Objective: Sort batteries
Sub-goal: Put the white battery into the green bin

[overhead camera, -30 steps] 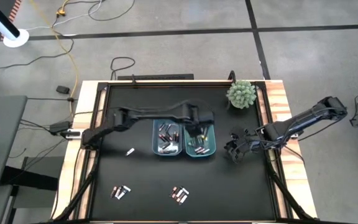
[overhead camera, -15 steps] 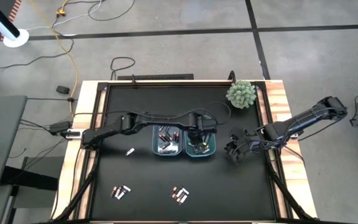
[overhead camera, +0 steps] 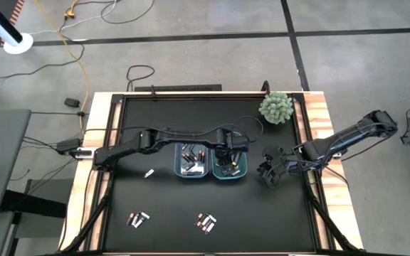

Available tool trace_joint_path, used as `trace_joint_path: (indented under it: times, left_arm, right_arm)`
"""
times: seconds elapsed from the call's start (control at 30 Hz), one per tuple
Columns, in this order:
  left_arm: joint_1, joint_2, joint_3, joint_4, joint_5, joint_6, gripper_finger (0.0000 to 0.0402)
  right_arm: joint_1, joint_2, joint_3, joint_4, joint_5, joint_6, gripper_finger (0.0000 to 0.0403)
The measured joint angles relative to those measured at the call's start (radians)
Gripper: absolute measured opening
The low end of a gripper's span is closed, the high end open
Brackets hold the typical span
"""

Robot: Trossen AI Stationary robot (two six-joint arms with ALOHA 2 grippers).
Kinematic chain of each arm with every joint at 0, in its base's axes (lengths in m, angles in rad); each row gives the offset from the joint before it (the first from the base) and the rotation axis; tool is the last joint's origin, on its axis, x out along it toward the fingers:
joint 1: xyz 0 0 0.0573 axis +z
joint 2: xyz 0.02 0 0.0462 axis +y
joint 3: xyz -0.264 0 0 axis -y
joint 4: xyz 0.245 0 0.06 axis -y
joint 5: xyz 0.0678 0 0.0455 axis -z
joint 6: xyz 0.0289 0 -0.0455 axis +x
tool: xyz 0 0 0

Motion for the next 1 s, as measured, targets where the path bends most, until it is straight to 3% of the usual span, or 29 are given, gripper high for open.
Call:
trace_joint_path:
  times: [0.23, 0.37, 0.53, 0.6, 0.77, 1.0]
  left_arm:
    - [0.011, -0.085, 0.003, -0.013, 0.0, -0.032, 0.0129]
    - [0.014, -0.16, 0.002, -0.148, -0.008, -0.08, 0.0129]
    - [-0.053, -0.269, 0.002, -0.394, -0.175, -0.103, 0.0125]
    - [-0.097, -0.313, -0.015, -0.406, -0.215, -0.103, 0.012]
    - [-0.199, -0.494, -0.224, -0.367, -0.288, -0.179, 0.0101]
    - [-0.339, -0.87, -0.774, -0.228, -0.325, -0.534, 0.0087]
  right_arm:
    - [0.0, 0.0, -0.001, -0.003, -0.027, -0.023, 0.0127]
    - [0.0, 0.0, -0.001, -0.006, -0.027, -0.023, 0.0127]
    - [0.0, 0.0, -0.001, -0.008, -0.027, -0.023, 0.0127]
    - [0.0, 0.0, -0.001, -0.008, -0.027, -0.022, 0.0127]
    - [0.0, 0.0, -0.001, -0.006, -0.028, -0.015, 0.0127]
    - [0.0, 0.0, -0.001, -0.002, -0.029, 0.033, 0.0127]
